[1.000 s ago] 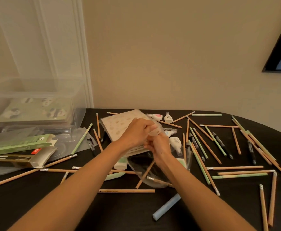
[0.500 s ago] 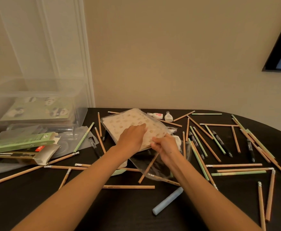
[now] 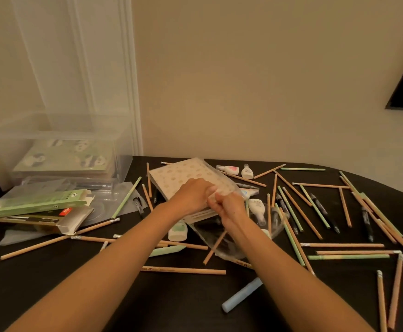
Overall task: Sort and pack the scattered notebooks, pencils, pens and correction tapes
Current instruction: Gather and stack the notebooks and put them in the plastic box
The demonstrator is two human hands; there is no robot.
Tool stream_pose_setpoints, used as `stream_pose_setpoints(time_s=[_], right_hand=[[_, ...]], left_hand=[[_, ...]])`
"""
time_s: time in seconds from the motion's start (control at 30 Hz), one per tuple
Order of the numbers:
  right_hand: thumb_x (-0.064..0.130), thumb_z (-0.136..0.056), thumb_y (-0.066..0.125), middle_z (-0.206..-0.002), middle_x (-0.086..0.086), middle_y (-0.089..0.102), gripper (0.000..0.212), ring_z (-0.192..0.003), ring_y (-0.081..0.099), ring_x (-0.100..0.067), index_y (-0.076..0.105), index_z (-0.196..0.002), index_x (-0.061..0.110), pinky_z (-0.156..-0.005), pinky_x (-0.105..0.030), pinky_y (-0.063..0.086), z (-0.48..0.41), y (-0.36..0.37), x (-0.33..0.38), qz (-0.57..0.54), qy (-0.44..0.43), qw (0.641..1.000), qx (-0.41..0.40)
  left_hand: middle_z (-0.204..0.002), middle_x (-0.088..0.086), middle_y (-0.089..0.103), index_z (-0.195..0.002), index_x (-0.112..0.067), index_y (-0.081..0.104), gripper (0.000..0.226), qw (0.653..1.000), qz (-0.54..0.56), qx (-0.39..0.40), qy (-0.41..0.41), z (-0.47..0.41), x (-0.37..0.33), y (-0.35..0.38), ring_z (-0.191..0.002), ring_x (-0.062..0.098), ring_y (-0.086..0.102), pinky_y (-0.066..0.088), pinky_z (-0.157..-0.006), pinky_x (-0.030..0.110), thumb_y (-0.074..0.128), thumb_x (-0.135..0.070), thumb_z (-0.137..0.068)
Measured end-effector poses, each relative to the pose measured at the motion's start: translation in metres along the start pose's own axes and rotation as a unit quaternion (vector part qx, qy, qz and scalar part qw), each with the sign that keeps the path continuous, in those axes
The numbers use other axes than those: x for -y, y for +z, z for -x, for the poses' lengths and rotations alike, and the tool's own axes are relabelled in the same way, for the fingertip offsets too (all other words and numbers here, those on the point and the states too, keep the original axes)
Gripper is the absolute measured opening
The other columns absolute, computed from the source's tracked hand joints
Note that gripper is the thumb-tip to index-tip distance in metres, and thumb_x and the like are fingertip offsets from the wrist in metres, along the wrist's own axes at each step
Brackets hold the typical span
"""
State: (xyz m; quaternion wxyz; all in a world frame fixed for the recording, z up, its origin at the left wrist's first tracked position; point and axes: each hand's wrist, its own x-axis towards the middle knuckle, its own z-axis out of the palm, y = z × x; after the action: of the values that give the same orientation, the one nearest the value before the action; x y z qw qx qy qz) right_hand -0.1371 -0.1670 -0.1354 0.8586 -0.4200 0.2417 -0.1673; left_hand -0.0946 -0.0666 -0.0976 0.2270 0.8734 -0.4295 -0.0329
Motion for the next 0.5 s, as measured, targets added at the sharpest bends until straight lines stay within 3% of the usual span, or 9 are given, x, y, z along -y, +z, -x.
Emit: stream_pose_setpoints(time_s=[0.07, 0.1, 0.17, 0.23, 0.27, 0.33, 0.4, 0.47, 0.5], right_hand=[[-0.010, -0.091, 0.040, -0.105, -0.017, 0.055, 0.038, -0.061, 0.063, -0.015, 0.040, -0.129, -0.004, -0.046, -0.019, 0.050, -0.003, -0.008, 0.002, 0.113, -0.016, 0.993, 0.022], [-0.002, -0.094, 0.043, -0.095, -0.016, 0.059, 0.031, -0.057, 0.065, -0.015, 0.044, -0.124, -0.005, -0.051, -0.022, 0.053, -0.005, -0.012, 0.004, 0.200, -0.027, 0.979, 0.020], [0.016, -0.096, 0.049, -0.069, -0.013, 0.061, 0.022, -0.050, 0.061, -0.018, 0.054, -0.104, -0.004, -0.062, -0.031, 0.057, -0.007, -0.021, 0.010, 0.414, -0.053, 0.909, -0.004], [0.032, -0.095, 0.050, -0.045, -0.006, 0.056, 0.036, -0.039, 0.054, -0.015, 0.055, -0.073, 0.004, -0.048, -0.025, 0.052, -0.004, -0.030, 0.013, 0.555, -0.062, 0.829, -0.027], [0.037, -0.094, 0.050, -0.039, -0.003, 0.054, 0.042, -0.034, 0.051, -0.013, 0.053, -0.064, 0.007, -0.039, -0.021, 0.045, -0.002, -0.033, 0.015, 0.577, -0.073, 0.813, -0.042], [0.036, -0.093, 0.054, -0.041, -0.005, 0.055, 0.042, -0.031, 0.052, -0.011, 0.056, -0.063, 0.006, -0.035, -0.018, 0.042, 0.003, -0.040, 0.019, 0.566, -0.103, 0.817, -0.045], [0.027, -0.091, 0.058, -0.052, -0.007, 0.061, 0.025, -0.037, 0.058, -0.010, 0.063, -0.077, 0.006, -0.038, -0.017, 0.047, 0.009, -0.045, 0.026, 0.564, -0.106, 0.819, 0.003], [0.021, -0.089, 0.061, -0.061, -0.004, 0.066, 0.011, -0.047, 0.064, -0.010, 0.067, -0.087, 0.012, -0.046, -0.020, 0.052, 0.015, -0.054, 0.040, 0.618, -0.140, 0.773, 0.019], [0.019, -0.089, 0.061, -0.067, -0.003, 0.068, 0.010, -0.055, 0.066, -0.011, 0.069, -0.091, 0.013, -0.053, -0.022, 0.055, 0.015, -0.060, 0.048, 0.655, -0.185, 0.733, -0.002]], left_hand=[[-0.091, 0.014, 0.060, -0.078, -0.010, 0.056, 0.027, 1.000, 0.014, 0.014, 0.001, 0.002, 0.001, -0.001, -0.083, 0.023, 0.051, 0.035, -0.072, 0.031, 0.039, -0.016, -0.098], [-0.094, 0.014, 0.061, -0.083, -0.008, 0.059, 0.026, 1.000, 0.021, 0.020, -0.003, 0.003, 0.001, 0.000, -0.084, 0.024, 0.052, 0.035, -0.071, 0.030, 0.039, -0.015, -0.098], [-0.107, 0.013, 0.063, -0.111, -0.008, 0.063, 0.029, 0.999, 0.022, 0.035, -0.007, 0.003, 0.001, 0.004, -0.093, 0.026, 0.055, 0.040, -0.076, 0.031, 0.038, -0.012, -0.098], [-0.119, 0.012, 0.059, -0.128, -0.018, 0.055, 0.037, 0.998, -0.007, 0.061, -0.005, 0.002, -0.002, 0.011, -0.103, 0.027, 0.055, 0.043, -0.085, 0.033, 0.036, -0.009, -0.097], [-0.123, 0.012, 0.057, -0.131, -0.018, 0.052, 0.039, 0.997, -0.030, 0.072, -0.006, 0.003, -0.003, 0.015, -0.107, 0.027, 0.053, 0.043, -0.089, 0.034, 0.037, -0.009, -0.096], [-0.128, 0.010, 0.052, -0.132, -0.016, 0.048, 0.038, 0.994, -0.076, 0.080, 0.006, 0.006, -0.003, 0.025, -0.113, 0.025, 0.049, 0.040, -0.091, 0.033, 0.039, -0.010, -0.095], [-0.136, 0.007, 0.043, -0.136, -0.018, 0.040, 0.040, 0.990, -0.113, 0.080, 0.042, 0.013, 0.001, 0.031, -0.121, 0.024, 0.041, 0.033, -0.098, 0.034, 0.042, -0.019, -0.096], [-0.146, 0.004, 0.032, -0.140, -0.020, 0.036, 0.046, 0.983, -0.140, 0.093, 0.078, 0.020, 0.005, 0.031, -0.131, 0.023, 0.030, 0.024, -0.107, 0.037, 0.041, -0.034, -0.096], [-0.148, 0.004, 0.029, -0.139, -0.019, 0.039, 0.046, 0.980, -0.145, 0.101, 0.094, 0.023, 0.007, 0.030, -0.133, 0.023, 0.028, 0.022, -0.109, 0.037, 0.039, -0.038, -0.097]])
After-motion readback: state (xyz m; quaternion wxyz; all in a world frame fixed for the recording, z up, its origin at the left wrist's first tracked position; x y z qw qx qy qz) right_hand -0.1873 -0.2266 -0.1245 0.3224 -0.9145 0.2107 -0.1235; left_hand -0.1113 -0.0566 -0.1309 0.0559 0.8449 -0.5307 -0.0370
